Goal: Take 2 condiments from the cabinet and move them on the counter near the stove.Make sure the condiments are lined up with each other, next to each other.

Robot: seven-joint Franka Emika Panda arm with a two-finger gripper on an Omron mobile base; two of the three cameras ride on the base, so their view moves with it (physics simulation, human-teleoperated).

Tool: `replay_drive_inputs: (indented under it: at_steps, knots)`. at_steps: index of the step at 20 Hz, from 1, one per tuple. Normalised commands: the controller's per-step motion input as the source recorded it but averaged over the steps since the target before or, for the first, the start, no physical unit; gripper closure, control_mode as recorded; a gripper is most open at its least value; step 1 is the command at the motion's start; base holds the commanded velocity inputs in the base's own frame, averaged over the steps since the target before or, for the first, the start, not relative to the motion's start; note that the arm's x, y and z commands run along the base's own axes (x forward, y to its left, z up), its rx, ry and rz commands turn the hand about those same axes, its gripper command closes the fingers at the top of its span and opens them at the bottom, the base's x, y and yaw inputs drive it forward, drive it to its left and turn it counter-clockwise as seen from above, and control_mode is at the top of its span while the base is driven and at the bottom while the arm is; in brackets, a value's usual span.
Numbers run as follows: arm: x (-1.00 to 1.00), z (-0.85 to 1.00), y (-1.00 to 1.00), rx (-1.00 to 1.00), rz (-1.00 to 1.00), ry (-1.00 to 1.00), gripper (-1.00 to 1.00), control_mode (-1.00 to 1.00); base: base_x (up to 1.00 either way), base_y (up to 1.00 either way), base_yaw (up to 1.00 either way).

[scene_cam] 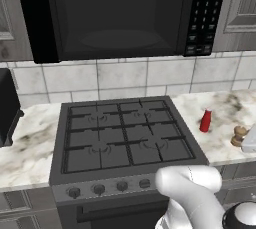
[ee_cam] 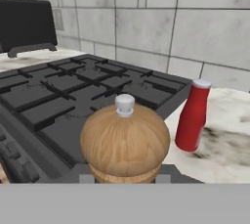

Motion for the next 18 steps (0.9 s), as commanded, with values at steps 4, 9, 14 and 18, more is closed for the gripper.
replay_drive_inputs:
  at_steps: [4,9,14,18]
  knots:
    - [0.19,0.0,0.0,0.06,0.01,0.0,1.0,-1.0,0.0,0.0,0.0]
    - [0.19,-0.08,0.0,0.04,0.0,0.0,1.0,-1.0,0.0,0.0,0.0]
    - [0.22,-0.16,0.0,0.0,0.0,0.0,1.0,-1.0,0.0,0.0,0.0]
    - [0.24,-0.15,0.0,0.0,0.0,0.0,1.0,-1.0,0.0,0.0,0.0]
